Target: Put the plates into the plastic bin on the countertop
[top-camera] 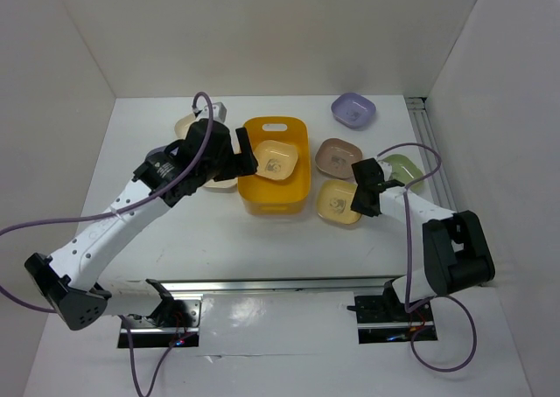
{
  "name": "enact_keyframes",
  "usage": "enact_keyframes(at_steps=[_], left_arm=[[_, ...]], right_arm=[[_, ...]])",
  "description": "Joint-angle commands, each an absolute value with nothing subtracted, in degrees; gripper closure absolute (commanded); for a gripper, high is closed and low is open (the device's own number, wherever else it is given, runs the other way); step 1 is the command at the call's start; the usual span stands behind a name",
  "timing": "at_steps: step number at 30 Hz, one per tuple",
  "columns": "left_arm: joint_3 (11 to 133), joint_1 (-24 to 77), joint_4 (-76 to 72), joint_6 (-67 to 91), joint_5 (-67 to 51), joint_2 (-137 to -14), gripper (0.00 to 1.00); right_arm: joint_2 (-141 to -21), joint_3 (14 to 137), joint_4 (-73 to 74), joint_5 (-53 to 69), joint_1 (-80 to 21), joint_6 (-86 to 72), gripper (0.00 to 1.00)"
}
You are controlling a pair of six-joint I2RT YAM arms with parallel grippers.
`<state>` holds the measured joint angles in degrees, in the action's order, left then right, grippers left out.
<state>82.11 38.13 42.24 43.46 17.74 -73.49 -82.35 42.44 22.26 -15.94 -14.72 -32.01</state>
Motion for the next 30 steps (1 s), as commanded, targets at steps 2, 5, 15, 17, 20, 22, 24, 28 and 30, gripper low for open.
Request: enact_keyframes(at_steps=[2,5,15,17,20,22,24,28,30], left_arm=[[82.6,38.1,41.8,42.6,20.3,-70.8,0.01],[82.6,38.1,42.4,43.2,20.8,-70.8,0.01],[82.1,38.1,43.5,43.7,22.1,-70.8,0.01],[82.1,38.1,44.0,43.7,22.1,-70.8,0.01],[82.6,38.1,44.6,43.7,22.6,-70.8,0.01],[82.6,38.1,44.6,44.2,23.7,-70.8,0.01],[82.6,38.1,45.3,44.9,24.5,-70.8,0.01],[82.0,38.1,46.6,48.9,28.5,-71.3,0.01],[81.2,36.1,46.6,52.2,31.0,-71.3,0.01]], right_arm=[[-80.7,42.9,20.1,-18.0,-14.4,-31.9,0.78],[-79.5,41.8,20.1,-19.3,-13.4,-31.9,0.82],[-76.6,42.0,21.7,-18.3,-11.0,-33.4,1.00],[-72.8,44.9,24.9,-22.7,-12.4,-35.1,1.00],[-69.4,50.4,29.4,-28.3,-13.3,-35.1,1.00],[-68.6,55.1,33.7,-33.3,-15.5,-35.1,1.00],[-67.1,57.6,35.8,-36.5,-17.3,-34.5,1.00],[-65.2,62.1,36.4,-41.3,-20.2,-34.5,1.00],[-65.2,64.1,33.5,-40.4,-21.5,-32.2,1.00]])
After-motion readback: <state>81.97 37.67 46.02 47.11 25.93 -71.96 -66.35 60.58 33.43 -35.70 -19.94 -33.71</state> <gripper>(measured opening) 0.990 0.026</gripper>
